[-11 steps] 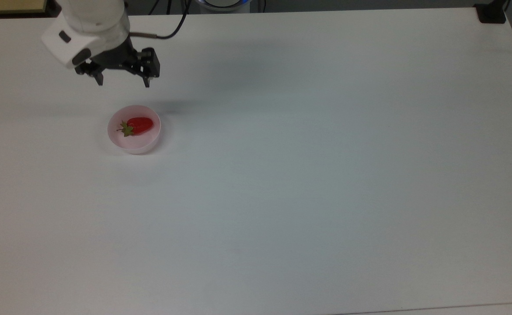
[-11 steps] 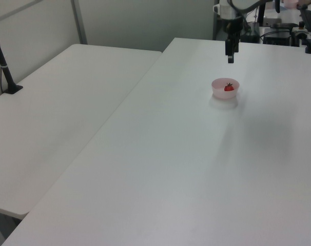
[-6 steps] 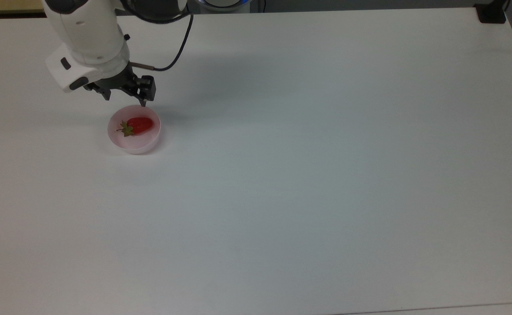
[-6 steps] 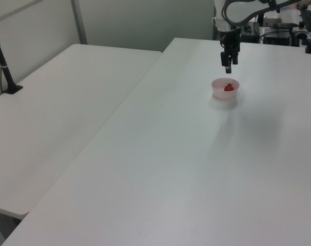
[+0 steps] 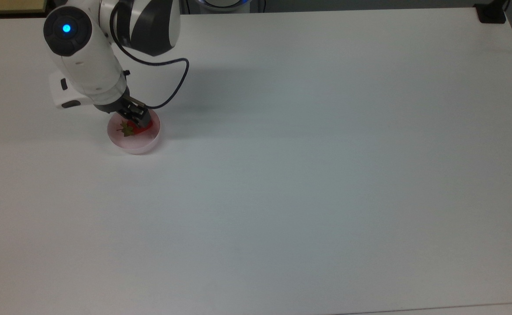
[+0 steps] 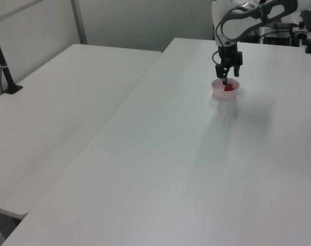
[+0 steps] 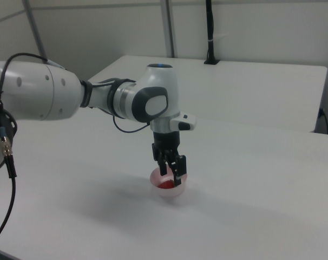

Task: Pick up strawberry from bowl
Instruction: 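Lower the gripper into the pink bowl around the red strawberry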

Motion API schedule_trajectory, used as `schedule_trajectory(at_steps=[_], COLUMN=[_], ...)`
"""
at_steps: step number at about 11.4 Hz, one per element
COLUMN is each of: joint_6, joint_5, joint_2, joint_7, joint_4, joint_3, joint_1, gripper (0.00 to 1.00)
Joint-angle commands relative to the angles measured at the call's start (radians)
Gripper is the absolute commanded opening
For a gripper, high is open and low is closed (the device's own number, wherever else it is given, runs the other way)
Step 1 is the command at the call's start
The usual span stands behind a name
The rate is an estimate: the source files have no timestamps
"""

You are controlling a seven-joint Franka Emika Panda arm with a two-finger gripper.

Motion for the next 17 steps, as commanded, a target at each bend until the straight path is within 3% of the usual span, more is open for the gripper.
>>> schedule_trajectory(at_steps=[1,5,9,11,17], joint_6=[0.051,0.108,0.023,-0.016,0.005], joint_5=[-0.009,-0.012,-0.021,-0.042,-0.042], joint_2=[0.014,0.034,-0.008,-0.041,-0.022], joint_7=[0.048,0.107,0.049,0.033,0.048], joint_4=[-0.020,-0.034,-0.022,-0.022,-0.014], joint_3=[0.009,0.011,0.009,0.009,0.034], joint_1=[0.002,0.004,0.001,-0.003,-0.001], gripper=[0.80,0.80,0.80,0.86,0.83])
